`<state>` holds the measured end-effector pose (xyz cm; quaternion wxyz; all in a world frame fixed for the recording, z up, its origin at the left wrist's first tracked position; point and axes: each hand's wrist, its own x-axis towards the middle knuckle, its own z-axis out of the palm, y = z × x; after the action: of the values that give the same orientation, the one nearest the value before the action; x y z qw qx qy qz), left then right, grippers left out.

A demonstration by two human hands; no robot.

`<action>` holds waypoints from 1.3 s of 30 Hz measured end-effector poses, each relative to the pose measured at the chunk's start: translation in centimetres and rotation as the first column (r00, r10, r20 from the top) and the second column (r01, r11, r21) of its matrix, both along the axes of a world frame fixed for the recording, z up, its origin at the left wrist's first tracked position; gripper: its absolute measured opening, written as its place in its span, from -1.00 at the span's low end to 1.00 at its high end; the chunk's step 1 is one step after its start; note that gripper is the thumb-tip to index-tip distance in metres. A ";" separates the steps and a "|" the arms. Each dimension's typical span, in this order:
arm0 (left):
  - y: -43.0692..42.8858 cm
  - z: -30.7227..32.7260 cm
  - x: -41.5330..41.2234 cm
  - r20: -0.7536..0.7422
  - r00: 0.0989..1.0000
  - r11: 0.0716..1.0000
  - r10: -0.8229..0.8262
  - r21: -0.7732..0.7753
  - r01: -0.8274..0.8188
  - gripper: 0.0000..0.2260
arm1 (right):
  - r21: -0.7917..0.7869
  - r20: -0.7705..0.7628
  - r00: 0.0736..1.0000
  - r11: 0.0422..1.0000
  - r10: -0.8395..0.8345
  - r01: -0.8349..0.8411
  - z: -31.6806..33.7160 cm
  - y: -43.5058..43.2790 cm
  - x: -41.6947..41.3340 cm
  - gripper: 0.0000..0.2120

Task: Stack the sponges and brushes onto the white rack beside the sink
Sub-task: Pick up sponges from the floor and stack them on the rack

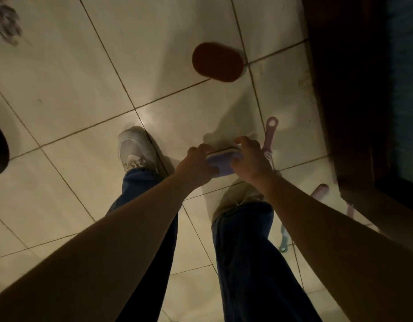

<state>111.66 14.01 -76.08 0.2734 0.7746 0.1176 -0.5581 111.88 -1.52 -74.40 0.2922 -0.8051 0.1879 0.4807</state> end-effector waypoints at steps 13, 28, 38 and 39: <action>-0.3 -0.6 0.0 0.151 0.988 0.998 -0.038 0.060 0.029 -0.23 | 0.026 -0.029 0.973 0.973 -0.230 0.231 -2.7 0.4 1.9 -0.68; 3.0 0.4 10.3 0.302 0.778 0.816 0.551 -0.001 -0.578 -0.47 | -0.142 0.472 0.881 0.989 0.026 0.046 -3.4 4.9 15.2 -0.35; 4.6 0.2 10.9 0.133 0.583 0.596 0.801 -0.094 -0.798 -0.67 | -0.300 0.330 0.930 0.952 0.162 -0.059 -5.0 5.2 14.8 -0.46; 4.6 0.6 11.0 0.115 0.561 0.572 0.820 -0.115 -0.812 -0.71 | -0.292 0.339 0.931 0.956 0.134 -0.031 -4.6 5.2 14.5 -0.50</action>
<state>122.63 18.57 -75.46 0.5273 0.6665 0.4270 -0.3088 126.39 3.68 -79.02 0.1830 -0.9193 0.1642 0.3074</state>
